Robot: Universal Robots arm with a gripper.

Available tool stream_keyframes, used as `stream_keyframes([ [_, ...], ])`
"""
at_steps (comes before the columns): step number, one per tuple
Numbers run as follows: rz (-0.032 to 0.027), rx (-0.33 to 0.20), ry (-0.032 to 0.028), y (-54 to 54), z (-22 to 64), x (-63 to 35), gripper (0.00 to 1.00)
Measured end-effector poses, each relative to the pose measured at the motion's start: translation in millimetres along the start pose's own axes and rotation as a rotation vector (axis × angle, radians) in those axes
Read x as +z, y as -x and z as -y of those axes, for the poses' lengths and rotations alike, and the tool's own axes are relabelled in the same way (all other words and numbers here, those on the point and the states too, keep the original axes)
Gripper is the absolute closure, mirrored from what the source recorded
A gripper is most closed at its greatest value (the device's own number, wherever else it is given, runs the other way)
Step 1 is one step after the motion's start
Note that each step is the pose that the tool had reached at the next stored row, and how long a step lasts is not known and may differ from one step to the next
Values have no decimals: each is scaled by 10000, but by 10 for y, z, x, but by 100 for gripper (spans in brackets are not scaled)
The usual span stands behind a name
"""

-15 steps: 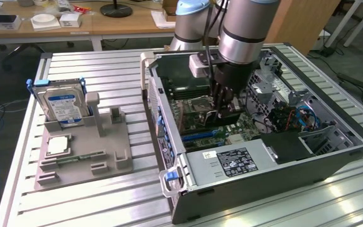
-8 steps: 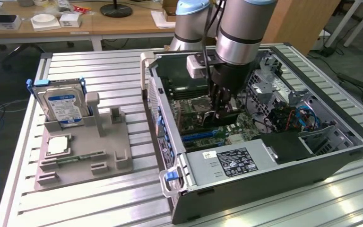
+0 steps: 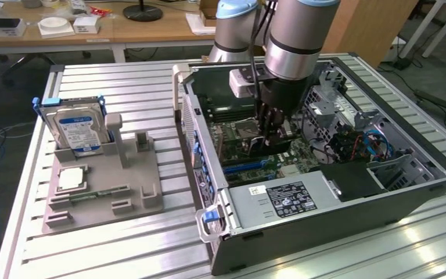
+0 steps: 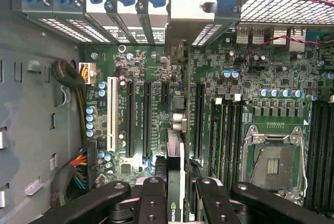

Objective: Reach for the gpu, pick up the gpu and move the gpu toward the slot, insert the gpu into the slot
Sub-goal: 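Insert the gpu into the slot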

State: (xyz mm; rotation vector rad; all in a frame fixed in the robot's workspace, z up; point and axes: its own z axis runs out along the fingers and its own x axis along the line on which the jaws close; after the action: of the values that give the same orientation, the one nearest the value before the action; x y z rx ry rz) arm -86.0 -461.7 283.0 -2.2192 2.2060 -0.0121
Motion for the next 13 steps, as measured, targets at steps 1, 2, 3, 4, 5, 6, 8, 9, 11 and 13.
stream_keyframes([
  [1, 0, 0, -1, 0, 0, 0, 74],
  [2, 2, 3, 0, 4, -7, 2, 74],
  [3, 1, 6, -1, 9, -13, 3, 74],
  [4, 0, 11, 0, 16, -15, 5, 74],
  [5, 0, 16, 0, 23, -15, 6, 74],
  [6, 1, 17, 0, 27, -15, 9, 74],
  [8, 2, 18, -1, 33, -15, 16, 74],
  [9, 0, 18, 0, 34, -15, 18, 74],
  [11, -1, 22, 1, 34, -30, 23, 74],
  [13, 1, 20, -1, 35, -40, 33, 74],
])
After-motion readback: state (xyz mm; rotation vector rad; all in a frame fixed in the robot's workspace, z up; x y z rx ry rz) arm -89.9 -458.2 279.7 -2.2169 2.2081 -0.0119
